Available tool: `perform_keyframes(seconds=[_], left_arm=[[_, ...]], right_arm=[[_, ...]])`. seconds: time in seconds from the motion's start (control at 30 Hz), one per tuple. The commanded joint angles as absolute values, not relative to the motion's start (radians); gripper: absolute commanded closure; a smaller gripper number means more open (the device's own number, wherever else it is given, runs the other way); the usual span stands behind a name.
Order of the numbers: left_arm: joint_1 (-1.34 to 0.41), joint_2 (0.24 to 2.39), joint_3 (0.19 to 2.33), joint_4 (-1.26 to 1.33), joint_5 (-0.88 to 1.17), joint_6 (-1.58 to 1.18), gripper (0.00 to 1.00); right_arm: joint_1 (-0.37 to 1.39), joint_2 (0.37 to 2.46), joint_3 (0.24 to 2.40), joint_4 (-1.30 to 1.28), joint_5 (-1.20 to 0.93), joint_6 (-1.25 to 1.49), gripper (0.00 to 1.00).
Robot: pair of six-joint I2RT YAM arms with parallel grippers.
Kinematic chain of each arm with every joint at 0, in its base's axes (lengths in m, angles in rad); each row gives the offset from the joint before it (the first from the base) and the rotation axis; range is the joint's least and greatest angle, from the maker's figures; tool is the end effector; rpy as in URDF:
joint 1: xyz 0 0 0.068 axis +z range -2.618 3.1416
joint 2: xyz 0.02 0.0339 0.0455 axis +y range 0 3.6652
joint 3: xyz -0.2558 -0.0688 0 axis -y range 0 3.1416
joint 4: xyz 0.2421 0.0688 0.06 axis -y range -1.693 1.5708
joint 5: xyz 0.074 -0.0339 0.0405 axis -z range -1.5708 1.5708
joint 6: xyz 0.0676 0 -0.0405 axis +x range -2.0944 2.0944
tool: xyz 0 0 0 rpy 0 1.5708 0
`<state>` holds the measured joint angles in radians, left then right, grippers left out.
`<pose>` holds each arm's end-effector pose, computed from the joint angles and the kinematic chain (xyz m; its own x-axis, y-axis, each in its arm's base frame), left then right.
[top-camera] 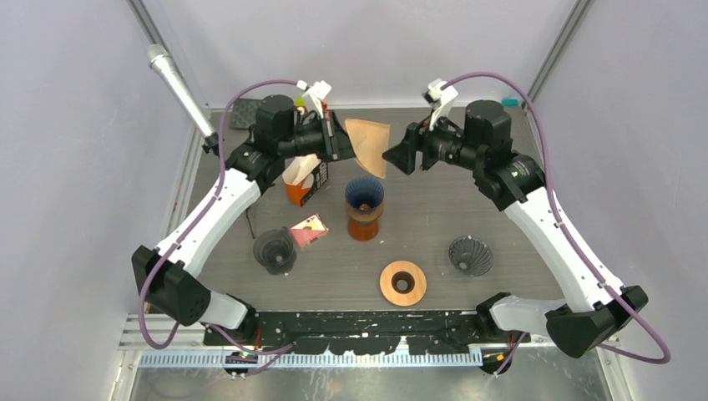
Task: Place the coffee filter in the dripper
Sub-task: Pick up the coffee filter from the coffee filter holder.
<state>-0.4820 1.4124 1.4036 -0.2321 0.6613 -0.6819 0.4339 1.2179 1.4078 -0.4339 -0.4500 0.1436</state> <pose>0.2873 -0.1971 0.3936 -0.7278 -0.1806 -0.6616 0.5611 0.3980 -0.7258 0.2498 0.1481 0.4256 -0.3259 -0.0090 -0.9454 -0.7223 0.6475 0.2429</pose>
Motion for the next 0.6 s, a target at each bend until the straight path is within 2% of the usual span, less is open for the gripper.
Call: perform_keyframes(seconds=[0.0, 0.57], left_arm=[[-0.498, 1.469, 1.470, -0.346, 0.575, -0.770, 1.00], [-0.573, 1.566, 1.547, -0.407, 0.405, -0.957, 1.00]], right_arm=[[0.516, 1.229, 1.494, -0.584, -0.302, -0.076, 0.32], [0.729, 1.302, 1.516, -0.633, -0.009, -0.263, 0.34]])
